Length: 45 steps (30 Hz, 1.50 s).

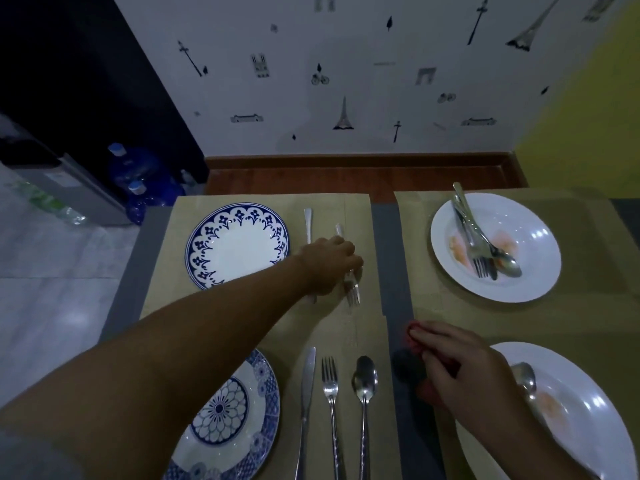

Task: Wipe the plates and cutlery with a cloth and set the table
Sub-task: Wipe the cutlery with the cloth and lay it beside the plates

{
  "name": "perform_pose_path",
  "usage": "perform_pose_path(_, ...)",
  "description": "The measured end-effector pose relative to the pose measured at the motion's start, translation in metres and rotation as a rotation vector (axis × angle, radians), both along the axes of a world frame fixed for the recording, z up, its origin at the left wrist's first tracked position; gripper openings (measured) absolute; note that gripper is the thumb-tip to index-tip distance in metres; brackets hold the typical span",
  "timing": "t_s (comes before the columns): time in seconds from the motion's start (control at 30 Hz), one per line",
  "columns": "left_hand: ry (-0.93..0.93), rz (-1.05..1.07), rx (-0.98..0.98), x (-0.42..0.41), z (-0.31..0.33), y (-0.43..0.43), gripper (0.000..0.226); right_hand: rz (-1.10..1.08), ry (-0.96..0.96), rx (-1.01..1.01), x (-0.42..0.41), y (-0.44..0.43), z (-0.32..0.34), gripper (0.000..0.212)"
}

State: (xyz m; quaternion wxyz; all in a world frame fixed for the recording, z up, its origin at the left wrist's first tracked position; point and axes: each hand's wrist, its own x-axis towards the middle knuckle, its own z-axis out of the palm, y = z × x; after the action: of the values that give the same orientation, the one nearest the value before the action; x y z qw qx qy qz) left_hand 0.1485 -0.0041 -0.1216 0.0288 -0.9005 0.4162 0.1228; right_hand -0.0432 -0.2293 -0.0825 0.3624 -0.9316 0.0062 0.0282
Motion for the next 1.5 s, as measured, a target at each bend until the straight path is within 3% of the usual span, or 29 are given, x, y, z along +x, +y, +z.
perform_pose_path(0.1, 0.066, 0.193, -0.143, -0.017, -0.01, 0.005, 0.055, -0.011, 0.005, 0.023, 0.005, 0.005, -0.001, 0.044)
perform_pose_path(0.27, 0.125, 0.317, -0.067, -0.038, -0.033, -0.005, 0.077, -0.004, 0.049, 0.024, 0.012, 0.016, -0.002, 0.044)
perform_pose_path(0.5, 0.019, 0.288, 0.003, -0.026, -0.037, 0.024, 0.083, -0.006, 0.067, 0.054, 0.016, 0.029, -0.006, 0.045)
perform_pose_path(0.9, 0.022, 0.251, 0.059, -0.013, -0.039, 0.024, 0.079, 0.029, 0.033, 0.025, 0.018, 0.041, -0.004, 0.044)
perform_pose_path(1.3, 0.065, 0.315, -0.107, -0.087, 0.015, -0.018, 0.077, -0.123, -0.016, 0.022, -0.017, -0.017, 0.022, 0.039)
perform_pose_path(1.43, 0.145, 0.337, -0.239, -0.134, 0.034, -0.059, 0.075, -0.322, 0.057, 0.284, -0.042, -0.056, 0.034, 0.033)
perform_pose_path(1.5, 0.182, 0.342, -0.292, -0.158, 0.04, -0.084, 0.074, -0.353, 0.05, 0.249, -0.055, -0.077, 0.034, 0.031)
